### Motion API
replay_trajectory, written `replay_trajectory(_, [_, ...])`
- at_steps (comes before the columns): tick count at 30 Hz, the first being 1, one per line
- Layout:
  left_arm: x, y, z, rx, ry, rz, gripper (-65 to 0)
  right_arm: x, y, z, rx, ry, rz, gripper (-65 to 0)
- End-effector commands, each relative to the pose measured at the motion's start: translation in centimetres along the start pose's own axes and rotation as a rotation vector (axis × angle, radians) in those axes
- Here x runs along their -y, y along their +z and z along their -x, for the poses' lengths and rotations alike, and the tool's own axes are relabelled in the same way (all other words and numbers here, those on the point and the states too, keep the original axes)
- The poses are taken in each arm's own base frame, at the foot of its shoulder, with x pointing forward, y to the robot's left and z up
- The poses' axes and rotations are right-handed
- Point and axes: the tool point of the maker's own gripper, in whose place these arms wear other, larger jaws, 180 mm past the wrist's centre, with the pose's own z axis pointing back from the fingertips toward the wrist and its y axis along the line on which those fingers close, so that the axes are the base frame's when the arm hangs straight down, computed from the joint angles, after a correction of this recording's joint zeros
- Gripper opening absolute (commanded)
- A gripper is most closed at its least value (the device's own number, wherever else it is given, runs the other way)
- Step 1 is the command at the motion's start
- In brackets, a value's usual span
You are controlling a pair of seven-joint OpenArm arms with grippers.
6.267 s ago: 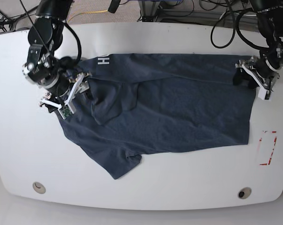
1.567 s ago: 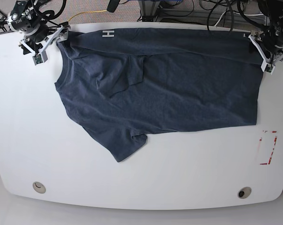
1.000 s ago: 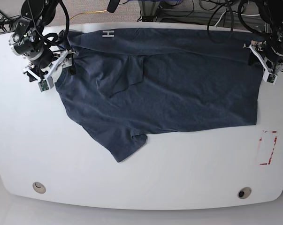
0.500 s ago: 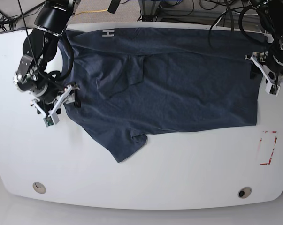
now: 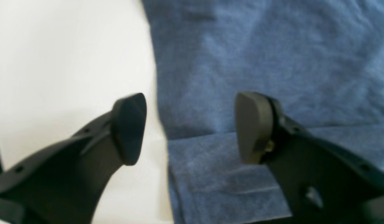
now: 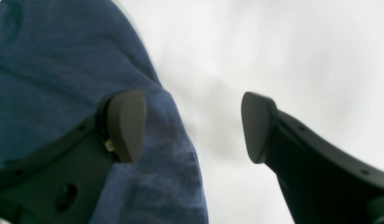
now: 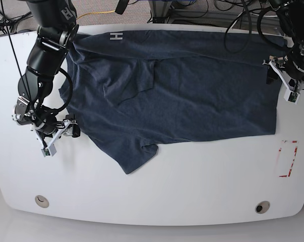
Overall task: Fold the T-shirt properly
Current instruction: 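Move the right gripper down the shirt side and grasp the hem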
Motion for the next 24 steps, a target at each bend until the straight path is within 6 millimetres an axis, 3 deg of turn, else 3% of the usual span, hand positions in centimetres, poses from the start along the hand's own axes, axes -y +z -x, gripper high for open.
replay_trajectory(1, [-0.7, 0.5, -1.1, 0.033, -0.014, -0.02, -21.7, 0.5, -0.2, -1.6, 0.054, -0.008, -0.006, -19.0])
replay_trajectory(8, [-1.1, 0.5, -2.1, 0.061, -0.011, -0.028, -21.7, -1.3, -2.0, 0.0, 0.022, -0.052, -0.059, -19.0])
replay_trajectory(18, [-1.4, 0.5, -2.7, 0.072, -0.007, -0.037, -21.7, -4.3, -3.4, 0.1, 0.029, -0.069, -0.116, -19.8])
replay_trajectory(21, [-1.8, 0.5, -3.8, 0.099, -0.007, -0.047, -21.7, -4.4, -3.4, 0.1, 0.031, -0.07, -0.119, -29.0])
replay_trajectory(24, [-2.1, 0.0, -4.1, 0.102, 0.014, -0.042, -21.7, -4.5, -3.5, 0.0, 0.033, -0.07, -0.12, -44.5])
